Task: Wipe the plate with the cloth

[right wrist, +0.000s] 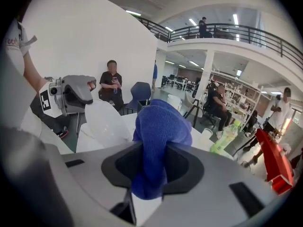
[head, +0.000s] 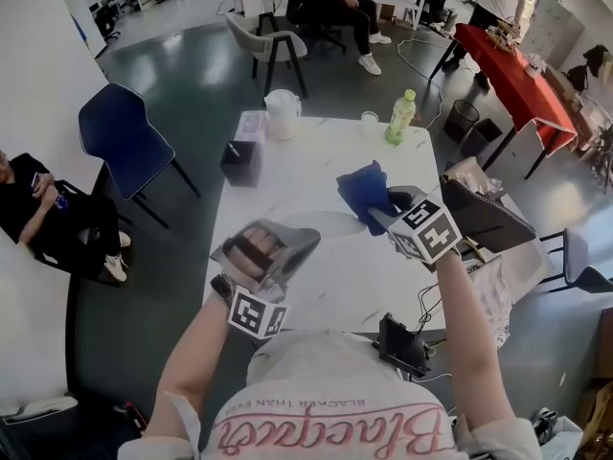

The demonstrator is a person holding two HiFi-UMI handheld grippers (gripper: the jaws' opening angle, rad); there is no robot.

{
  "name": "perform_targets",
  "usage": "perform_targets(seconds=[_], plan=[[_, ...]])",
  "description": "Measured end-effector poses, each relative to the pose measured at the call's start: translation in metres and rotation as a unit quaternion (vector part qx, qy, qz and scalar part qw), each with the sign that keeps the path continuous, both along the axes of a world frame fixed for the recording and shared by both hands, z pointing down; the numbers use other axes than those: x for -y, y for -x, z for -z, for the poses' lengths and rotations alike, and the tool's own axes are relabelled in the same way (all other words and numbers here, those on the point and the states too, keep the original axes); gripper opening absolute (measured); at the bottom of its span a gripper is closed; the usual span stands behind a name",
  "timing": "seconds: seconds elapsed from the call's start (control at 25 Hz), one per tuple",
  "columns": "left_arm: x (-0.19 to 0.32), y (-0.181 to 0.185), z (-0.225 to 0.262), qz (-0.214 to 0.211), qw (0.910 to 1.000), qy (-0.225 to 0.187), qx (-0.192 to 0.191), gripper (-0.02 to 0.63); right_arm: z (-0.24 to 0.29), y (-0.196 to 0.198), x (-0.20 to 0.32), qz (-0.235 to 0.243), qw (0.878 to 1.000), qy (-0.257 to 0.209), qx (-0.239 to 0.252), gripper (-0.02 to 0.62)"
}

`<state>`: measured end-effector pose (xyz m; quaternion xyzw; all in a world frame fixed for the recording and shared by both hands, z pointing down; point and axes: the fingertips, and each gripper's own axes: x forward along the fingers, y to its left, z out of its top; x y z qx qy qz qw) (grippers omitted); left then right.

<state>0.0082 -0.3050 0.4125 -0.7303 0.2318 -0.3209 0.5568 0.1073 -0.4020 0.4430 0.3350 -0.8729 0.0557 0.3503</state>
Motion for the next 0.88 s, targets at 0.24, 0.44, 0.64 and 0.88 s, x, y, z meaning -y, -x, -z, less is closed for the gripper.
perform_targets(seconds=[0.24,0.44,0.64,0.88], plan=[[0.012,0.011,0.002,0.066,0.9908,0.066,-0.098,0.017,0.027,-0.015,-0.015,-0.037,0.997,-0.027,0.059,0.106],[0.026,0.023,0.007,0.126,0.956,0.145,-0.221,0.017,0.043,-0.013,-0.027,-0.058,0.992,-0.049,0.098,0.106],[0.043,0.033,0.011,0.174,0.8905,0.239,-0.346,0.015,0.05,-0.007,-0.03,-0.082,0.986,-0.06,0.135,0.106],[0.058,0.047,0.021,0.185,0.7666,0.346,-0.508,0.015,0.047,0.003,-0.028,-0.106,0.983,-0.079,0.129,0.106]])
